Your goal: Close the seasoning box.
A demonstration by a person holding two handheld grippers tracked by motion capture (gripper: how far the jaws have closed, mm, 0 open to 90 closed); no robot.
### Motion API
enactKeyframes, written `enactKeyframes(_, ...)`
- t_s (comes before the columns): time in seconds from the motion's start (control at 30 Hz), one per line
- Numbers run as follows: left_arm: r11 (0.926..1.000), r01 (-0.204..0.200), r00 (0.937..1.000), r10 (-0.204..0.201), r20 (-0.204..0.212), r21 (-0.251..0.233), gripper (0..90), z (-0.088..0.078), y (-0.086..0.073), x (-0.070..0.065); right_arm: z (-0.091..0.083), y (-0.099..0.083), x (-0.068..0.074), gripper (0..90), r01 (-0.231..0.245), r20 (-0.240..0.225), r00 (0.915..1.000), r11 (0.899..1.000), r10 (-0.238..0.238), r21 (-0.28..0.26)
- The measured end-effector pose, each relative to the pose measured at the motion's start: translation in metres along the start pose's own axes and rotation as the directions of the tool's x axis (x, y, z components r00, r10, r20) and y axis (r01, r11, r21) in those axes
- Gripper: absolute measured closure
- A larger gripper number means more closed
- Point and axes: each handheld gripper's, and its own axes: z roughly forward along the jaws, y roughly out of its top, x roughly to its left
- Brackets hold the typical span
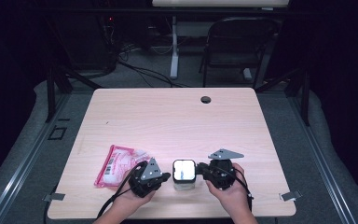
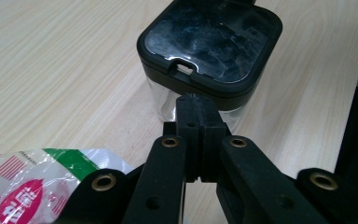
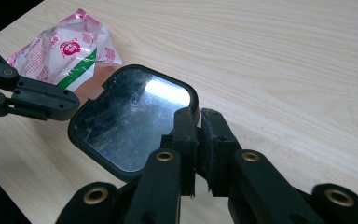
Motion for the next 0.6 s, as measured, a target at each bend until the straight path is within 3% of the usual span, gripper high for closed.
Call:
enactKeyframes(0.47, 0.9999, -0.001, 1.0000, 0.001, 0.008, 0.011, 90.0, 0.0034, 0.0016, -0.0015, -0.0002, -0.0015, 0.0009, 85.2, -0.015, 0.007, 0.9999, 1.000, 0.015, -0.009)
enactKeyframes(0.6, 0.9999, 0.015, 0.9998, -0.015, 0.013, -0.007, 90.0, 0.0025, 0.0023, -0.0008, -0.0005, -0.0021, 0.0003, 85.3, -0.019, 0.002, 0.9998, 1.000, 0.019, -0.010)
